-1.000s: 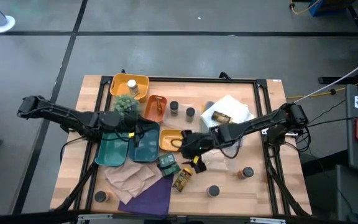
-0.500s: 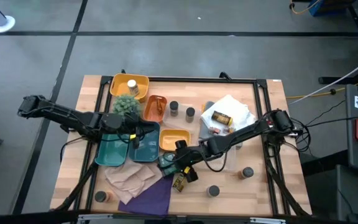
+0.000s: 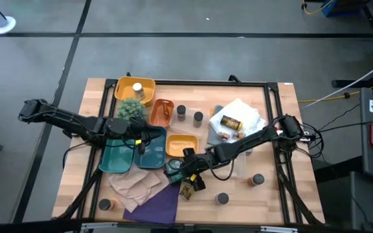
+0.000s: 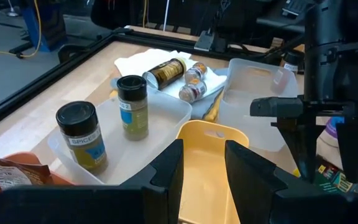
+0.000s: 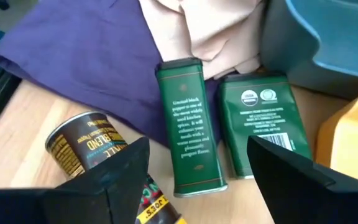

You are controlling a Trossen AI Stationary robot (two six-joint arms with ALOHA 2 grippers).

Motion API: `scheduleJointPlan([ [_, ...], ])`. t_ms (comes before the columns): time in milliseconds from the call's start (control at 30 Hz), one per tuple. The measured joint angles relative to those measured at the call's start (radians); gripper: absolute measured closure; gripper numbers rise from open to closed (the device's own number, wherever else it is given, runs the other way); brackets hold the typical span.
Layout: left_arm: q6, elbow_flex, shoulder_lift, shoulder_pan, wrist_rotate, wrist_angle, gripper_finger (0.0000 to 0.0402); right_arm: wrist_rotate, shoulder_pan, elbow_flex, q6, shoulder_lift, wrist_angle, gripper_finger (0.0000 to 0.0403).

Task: Sort spices by type
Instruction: Put the bottom green seasoning can into the green bin

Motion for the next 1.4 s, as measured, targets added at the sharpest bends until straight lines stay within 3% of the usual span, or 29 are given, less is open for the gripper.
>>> scheduleJointPlan([
  [933, 0.000, 0.001, -0.001, 0.000, 0.001, -0.017, 0.0300, -0.009, 0.000, 0.000, 0.026, 0.068, 0.026, 0.0136],
  [1100, 0.003, 0.001, -0.001, 0.000, 0.001, -0.019, 0.0300, -0.003, 0.000, 0.001, 0.026, 0.068, 0.032, 0.0178],
  [1333, -0.003, 0.001, -0.001, 0.000, 0.004, -0.015, 0.0300, 0.010, 0.000, 0.001, 0.026, 0.064, 0.030, 0.0274],
  [1400, 0.000, 0.001, -0.001, 0.000, 0.004, -0.013, 0.0300, 0.020, -0.002, 0.001, 0.025, 0.061, 0.027, 0.0279],
])
